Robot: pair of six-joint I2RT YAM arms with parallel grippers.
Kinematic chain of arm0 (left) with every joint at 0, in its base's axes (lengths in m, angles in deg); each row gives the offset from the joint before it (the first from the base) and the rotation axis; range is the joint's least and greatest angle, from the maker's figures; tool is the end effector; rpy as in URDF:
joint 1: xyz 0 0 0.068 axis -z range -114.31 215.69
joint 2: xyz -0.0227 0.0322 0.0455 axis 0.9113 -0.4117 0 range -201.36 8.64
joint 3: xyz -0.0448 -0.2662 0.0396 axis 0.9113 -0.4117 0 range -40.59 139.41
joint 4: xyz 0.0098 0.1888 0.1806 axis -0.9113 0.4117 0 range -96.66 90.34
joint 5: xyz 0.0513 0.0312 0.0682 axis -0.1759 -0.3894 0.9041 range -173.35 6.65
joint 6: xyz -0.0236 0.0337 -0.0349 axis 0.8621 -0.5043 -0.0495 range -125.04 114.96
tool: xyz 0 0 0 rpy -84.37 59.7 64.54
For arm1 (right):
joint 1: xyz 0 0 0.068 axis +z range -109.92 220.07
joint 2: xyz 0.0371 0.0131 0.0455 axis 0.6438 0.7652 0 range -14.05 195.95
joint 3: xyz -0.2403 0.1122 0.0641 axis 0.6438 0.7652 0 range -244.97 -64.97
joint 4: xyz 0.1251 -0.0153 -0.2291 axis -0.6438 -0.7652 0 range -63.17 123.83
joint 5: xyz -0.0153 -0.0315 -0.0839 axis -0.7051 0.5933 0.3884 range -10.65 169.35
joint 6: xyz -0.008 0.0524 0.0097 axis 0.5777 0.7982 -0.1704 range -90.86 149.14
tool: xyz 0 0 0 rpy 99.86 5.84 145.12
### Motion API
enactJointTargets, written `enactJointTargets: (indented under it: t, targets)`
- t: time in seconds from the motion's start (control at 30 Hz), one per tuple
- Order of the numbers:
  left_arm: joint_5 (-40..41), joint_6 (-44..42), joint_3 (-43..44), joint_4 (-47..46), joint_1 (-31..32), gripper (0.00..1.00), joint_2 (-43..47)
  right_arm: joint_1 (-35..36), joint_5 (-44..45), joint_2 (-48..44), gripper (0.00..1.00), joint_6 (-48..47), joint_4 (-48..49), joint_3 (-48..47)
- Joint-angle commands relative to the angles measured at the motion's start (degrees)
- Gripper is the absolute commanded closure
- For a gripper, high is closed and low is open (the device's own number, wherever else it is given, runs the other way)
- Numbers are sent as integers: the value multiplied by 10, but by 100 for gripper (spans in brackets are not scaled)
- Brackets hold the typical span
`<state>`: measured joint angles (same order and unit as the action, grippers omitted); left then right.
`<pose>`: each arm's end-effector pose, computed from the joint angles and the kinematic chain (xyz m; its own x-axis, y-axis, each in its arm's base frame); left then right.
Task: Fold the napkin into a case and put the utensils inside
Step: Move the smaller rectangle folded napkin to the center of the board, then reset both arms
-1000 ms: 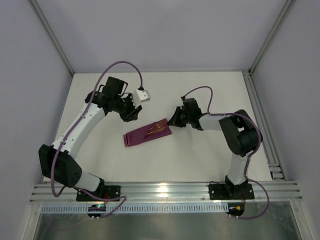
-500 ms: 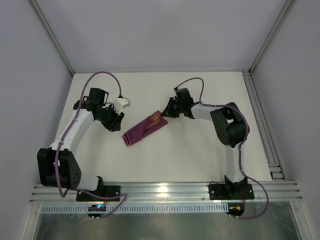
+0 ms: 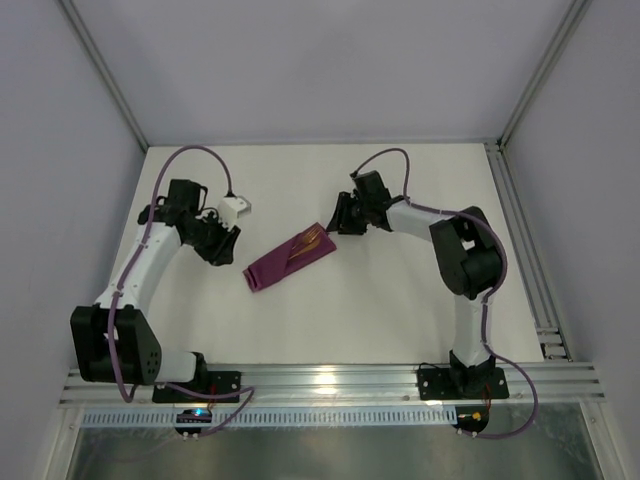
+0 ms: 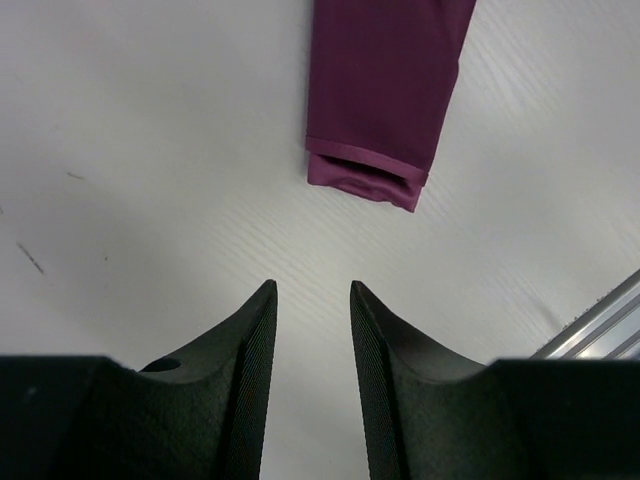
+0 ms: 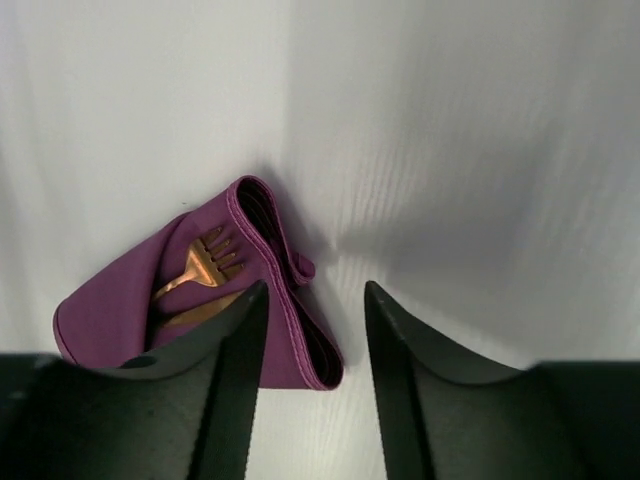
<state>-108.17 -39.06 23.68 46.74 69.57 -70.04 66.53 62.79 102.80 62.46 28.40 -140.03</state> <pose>0.2589 -0.0324 0.2711 -0.6427 0.5527 -0.5306 0.6990 0.7065 -0.1107 0.3852 0.2029 0.1512 -0.8789 0.1508 -0.4526 -0.1406 0.8247 0.5478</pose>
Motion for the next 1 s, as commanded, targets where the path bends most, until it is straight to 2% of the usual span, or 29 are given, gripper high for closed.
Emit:
enactJointTargets:
  t: [0.0, 0.03, 0.13, 0.17, 0.23, 0.3, 0.33, 0.57, 0.73, 0.97]
  targets:
    - [37, 30, -8, -15, -33, 62, 23, -32, 59, -78, 49, -52, -70, -39]
    - [36, 33, -15, -19, -36, 58, 26, -40, 71, -105, 28, -56, -88, -39]
    - [28, 41, -27, -24, -98, 49, 38, -74, 123, -152, 1, -76, -125, -32]
    - [27, 42, -35, -25, -110, 46, 41, -83, 136, -184, 1, -91, -135, -27]
    - [28, 43, -46, -30, -143, 31, 51, -106, 173, -218, 1, -107, -168, -21]
    - [40, 43, -66, -35, -178, 28, 69, -122, 205, -276, 1, -128, -182, 4]
    - [42, 43, -73, -44, -189, 7, 76, -139, 225, -298, 1, -133, -189, 17]
    - [54, 28, -140, -55, -296, 1, 106, -210, 339, -500, 1, -137, -201, 182]
    - [86, 33, -190, -78, -308, 1, 121, -211, 358, -612, 1, -142, -195, 252]
    - [76, 41, -195, -73, -308, 1, 128, -210, 360, -690, 1, -133, -170, 328]
